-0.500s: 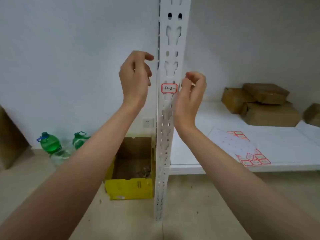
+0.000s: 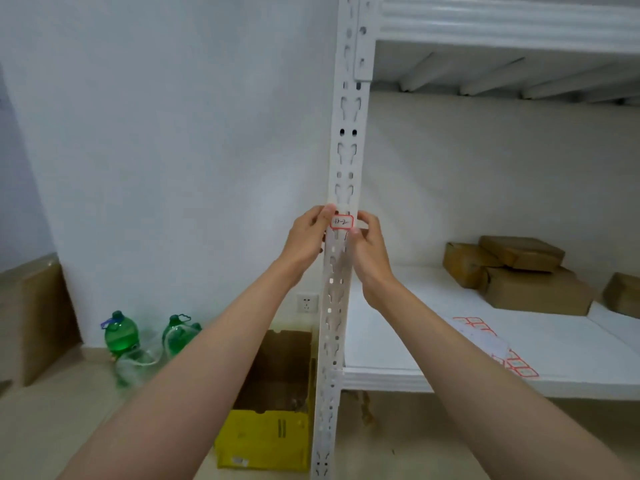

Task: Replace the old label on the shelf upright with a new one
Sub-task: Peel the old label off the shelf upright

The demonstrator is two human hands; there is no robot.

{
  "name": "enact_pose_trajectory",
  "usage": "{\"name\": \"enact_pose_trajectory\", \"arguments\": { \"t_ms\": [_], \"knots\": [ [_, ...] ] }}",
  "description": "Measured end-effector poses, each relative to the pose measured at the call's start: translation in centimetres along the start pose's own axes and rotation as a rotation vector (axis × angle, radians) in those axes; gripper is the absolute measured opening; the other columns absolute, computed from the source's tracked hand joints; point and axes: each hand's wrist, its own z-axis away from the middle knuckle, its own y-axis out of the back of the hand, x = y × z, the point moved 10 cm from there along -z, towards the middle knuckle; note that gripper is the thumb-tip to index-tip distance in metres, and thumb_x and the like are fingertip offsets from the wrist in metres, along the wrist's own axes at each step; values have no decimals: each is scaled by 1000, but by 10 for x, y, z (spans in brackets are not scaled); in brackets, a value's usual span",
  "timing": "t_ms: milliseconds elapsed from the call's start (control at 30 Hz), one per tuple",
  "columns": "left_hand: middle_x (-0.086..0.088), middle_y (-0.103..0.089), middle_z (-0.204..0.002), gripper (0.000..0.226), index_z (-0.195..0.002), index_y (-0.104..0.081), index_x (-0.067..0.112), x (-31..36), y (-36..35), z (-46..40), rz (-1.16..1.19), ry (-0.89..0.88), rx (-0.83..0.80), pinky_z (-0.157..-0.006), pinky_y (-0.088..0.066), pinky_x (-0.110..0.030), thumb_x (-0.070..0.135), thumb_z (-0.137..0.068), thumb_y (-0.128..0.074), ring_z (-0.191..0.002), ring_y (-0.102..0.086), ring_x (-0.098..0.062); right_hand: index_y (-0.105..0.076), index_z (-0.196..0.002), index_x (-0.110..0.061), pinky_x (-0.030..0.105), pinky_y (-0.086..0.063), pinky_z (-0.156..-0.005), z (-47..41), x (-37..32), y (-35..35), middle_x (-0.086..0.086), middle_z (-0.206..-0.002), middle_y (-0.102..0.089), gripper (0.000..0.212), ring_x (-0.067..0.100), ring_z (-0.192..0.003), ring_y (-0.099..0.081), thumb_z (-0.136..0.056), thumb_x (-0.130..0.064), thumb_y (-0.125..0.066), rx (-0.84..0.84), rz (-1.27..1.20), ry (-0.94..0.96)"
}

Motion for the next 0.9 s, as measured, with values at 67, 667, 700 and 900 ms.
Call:
{"name": "enact_pose_trajectory", "arguments": {
  "t_ms": [67, 667, 700, 900],
  "knots": [
    [5, -74, -107, 39, -119, -66, 22, 1, -1, 3, 12, 31, -6, -85, -56, -37, 49, -106, -41, -97, -71, -19, -48, -130, -29, 32, -53, -87, -2, -4, 1, 3, -120, -63, 29, 15, -106, -64, -106, -18, -37, -35, 35, -31],
    [11, -71, -89, 40, -102, -68, 23, 3, 4, -3, -102, -98, 90, -56, -43, -5, 49, -107, -38, -62, -64, 8, -50, -120, -31, 41, -56, -90, -5, 2, 2, 4, -108, -68, 19, 22, -103, -68, -109, -25, -36, -82, 26, 67],
    [11, -71, -87, 41, -102, -69, 21, 4, 5, -5, -110, -120, 95, -56, -42, -5, 48, -107, -38, -61, -63, 8, -49, -120, -29, 38, -56, -88, -6, 2, 2, 2, -105, -68, 18, 21, -102, -68, -109, -25, -36, -94, 16, 90],
    [17, -68, -73, 45, -98, -69, 17, -2, 8, -16, -161, -186, 114, -57, -43, -7, 49, -107, -38, -59, -62, 5, -50, -127, -27, 44, -57, -93, -17, 9, 0, 1, -105, -71, 22, 16, -100, -71, -109, -27, -38, -156, -57, 121]
  ]
}}
